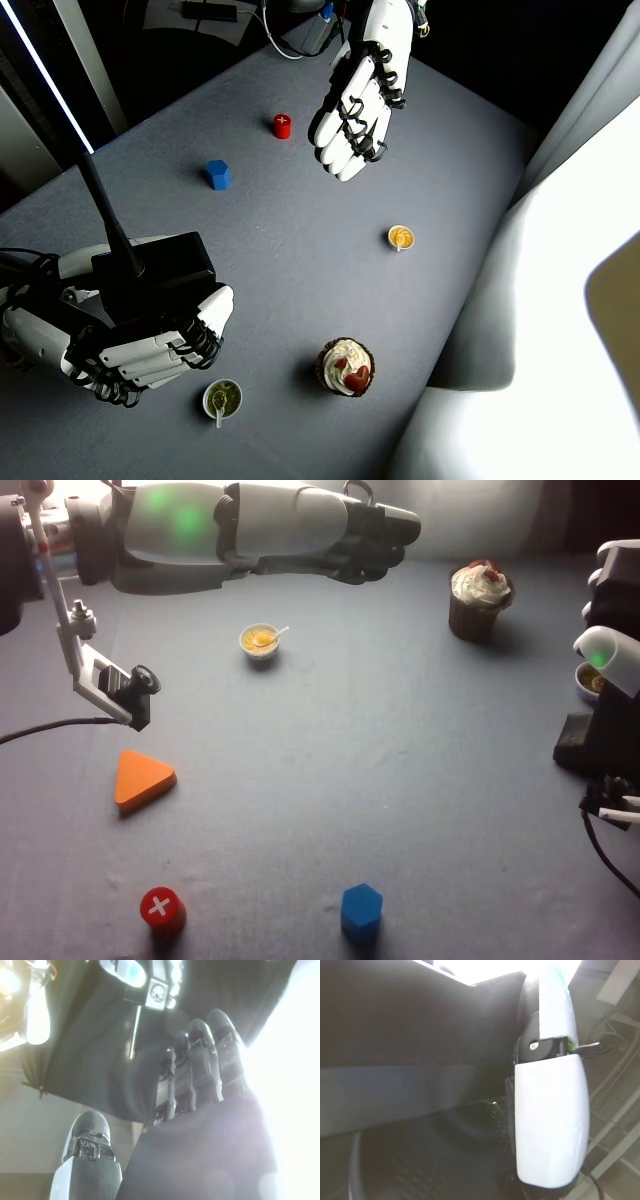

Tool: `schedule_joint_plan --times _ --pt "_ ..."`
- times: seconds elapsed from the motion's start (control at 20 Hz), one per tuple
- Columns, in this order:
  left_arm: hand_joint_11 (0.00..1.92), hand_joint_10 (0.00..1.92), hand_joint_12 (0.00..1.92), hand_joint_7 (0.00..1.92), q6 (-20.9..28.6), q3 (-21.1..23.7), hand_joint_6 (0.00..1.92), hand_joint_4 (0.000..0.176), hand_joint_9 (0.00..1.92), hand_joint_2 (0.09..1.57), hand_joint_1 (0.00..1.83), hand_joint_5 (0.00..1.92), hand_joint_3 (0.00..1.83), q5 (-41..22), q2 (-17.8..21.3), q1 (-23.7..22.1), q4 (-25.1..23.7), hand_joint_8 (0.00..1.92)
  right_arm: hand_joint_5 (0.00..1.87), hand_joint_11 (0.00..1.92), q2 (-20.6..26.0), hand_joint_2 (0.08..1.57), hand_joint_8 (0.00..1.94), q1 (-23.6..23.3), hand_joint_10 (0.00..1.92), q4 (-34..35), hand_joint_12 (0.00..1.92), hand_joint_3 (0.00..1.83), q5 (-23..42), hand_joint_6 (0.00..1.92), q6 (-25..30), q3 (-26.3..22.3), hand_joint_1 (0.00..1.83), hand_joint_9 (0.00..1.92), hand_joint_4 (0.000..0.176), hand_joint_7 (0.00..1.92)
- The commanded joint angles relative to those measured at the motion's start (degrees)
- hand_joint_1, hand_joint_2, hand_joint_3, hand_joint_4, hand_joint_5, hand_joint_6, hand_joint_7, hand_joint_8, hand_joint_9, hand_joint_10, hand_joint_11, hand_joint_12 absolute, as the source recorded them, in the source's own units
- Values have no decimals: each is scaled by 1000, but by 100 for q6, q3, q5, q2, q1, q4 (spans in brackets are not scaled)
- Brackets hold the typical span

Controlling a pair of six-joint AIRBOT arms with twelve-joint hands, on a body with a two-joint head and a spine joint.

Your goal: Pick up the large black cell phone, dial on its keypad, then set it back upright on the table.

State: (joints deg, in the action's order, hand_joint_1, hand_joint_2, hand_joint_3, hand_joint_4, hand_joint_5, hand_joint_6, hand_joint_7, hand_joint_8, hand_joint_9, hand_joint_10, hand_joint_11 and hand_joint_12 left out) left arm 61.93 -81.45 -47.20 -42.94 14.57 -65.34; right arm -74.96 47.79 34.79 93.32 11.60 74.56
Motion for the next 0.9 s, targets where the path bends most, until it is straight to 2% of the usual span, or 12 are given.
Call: schedule_joint_plan --times 0.0,0.25,0.3,0.4,0.45,0.6,0.85 --pt "0 7 441 218 32 28 1 34 231 1151 0 206 1 -386 63 -135 465 3 968 1054 38 1084 904 -22 1071 -134 942 0 781 827 107 50 1388 1057 0 1010" --pt "0 2 469 193 30 61 1 31 208 1151 0 191 0 -386 63 -135 465 1 909 1013 6 1118 1060 -22 1188 -134 954 2 781 907 119 112 1377 979 0 919" --pt "0 2 473 197 30 73 3 32 209 1151 0 195 0 -386 63 -134 465 3 921 1011 0 1112 1036 -22 1172 -132 969 0 781 876 119 117 1373 1012 0 942" --pt "0 0 428 195 30 94 0 32 200 1151 0 187 0 -386 65 -125 465 0 887 969 -9 1128 1090 -22 1225 -128 1017 0 781 935 119 117 1364 981 0 904" --pt "0 4 447 205 3 108 3 31 211 1151 0 199 0 -395 68 -114 465 3 910 978 -10 1111 996 -22 1152 -128 1001 0 781 921 119 117 1368 1026 0 952" --pt "0 3 449 199 -12 130 0 30 214 1151 0 192 0 -403 79 -83 465 0 866 947 -9 1133 1032 -22 1222 -124 989 1 781 1047 120 128 1370 958 0 892" --pt "0 3 406 180 -30 138 3 32 202 1151 0 173 0 -410 81 -80 465 1 837 894 -2 1141 1028 -21 1247 -118 973 1 781 1108 121 117 1367 935 0 892"
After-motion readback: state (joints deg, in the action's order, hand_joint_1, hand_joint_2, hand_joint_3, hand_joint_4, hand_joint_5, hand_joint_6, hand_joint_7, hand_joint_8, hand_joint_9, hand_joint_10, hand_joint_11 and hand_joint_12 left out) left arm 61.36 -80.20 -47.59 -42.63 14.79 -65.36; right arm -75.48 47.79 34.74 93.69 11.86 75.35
